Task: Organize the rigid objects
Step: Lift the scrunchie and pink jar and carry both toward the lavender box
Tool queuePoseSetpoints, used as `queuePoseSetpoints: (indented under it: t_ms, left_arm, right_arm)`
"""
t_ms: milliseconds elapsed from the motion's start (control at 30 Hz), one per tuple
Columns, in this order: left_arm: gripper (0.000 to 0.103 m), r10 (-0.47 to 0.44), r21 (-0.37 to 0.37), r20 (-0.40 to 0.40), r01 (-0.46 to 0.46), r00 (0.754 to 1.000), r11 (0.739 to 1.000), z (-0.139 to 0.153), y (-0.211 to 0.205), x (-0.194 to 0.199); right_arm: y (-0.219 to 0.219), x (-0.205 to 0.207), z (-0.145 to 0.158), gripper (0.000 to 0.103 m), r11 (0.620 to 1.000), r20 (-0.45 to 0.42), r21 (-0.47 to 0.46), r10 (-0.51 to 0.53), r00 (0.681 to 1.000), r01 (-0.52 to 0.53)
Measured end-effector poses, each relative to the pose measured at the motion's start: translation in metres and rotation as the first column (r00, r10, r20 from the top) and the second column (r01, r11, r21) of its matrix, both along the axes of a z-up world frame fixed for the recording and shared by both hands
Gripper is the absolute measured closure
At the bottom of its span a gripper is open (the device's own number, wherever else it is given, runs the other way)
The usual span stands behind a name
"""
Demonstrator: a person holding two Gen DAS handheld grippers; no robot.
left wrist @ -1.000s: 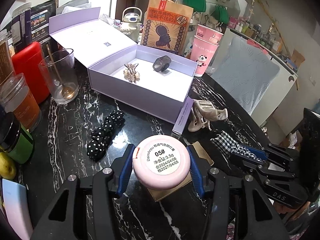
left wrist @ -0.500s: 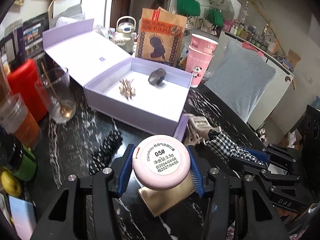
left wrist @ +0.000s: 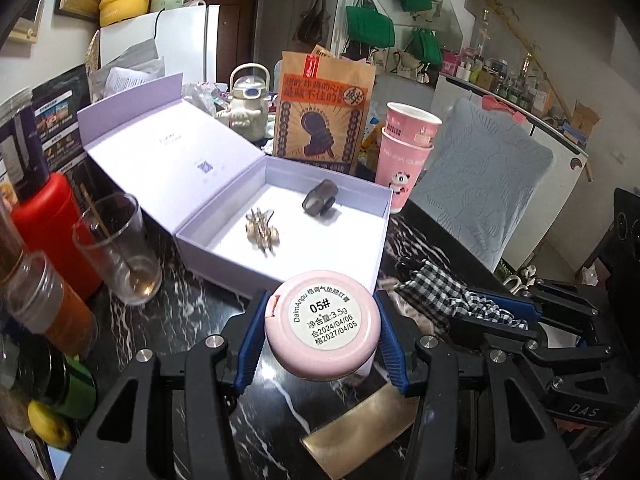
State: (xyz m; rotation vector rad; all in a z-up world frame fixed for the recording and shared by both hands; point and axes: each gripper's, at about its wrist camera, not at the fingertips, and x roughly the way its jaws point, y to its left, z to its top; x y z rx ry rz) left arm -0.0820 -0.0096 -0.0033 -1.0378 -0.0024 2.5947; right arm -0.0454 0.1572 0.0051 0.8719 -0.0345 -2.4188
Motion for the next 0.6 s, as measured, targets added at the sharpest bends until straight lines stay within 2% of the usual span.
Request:
queuePoseSetpoints:
  t_ms: [600]
  left_arm:
    - [0.052, -0.040, -0.013, -0.040, 0.039, 0.998, 0.999, 0.020, 0.009, -0.059]
  right_arm:
    - [0.005, -0.063, 0.021, 0.078, 1.000, -0.018, -0.001, -0.019, 1.000, 0.019]
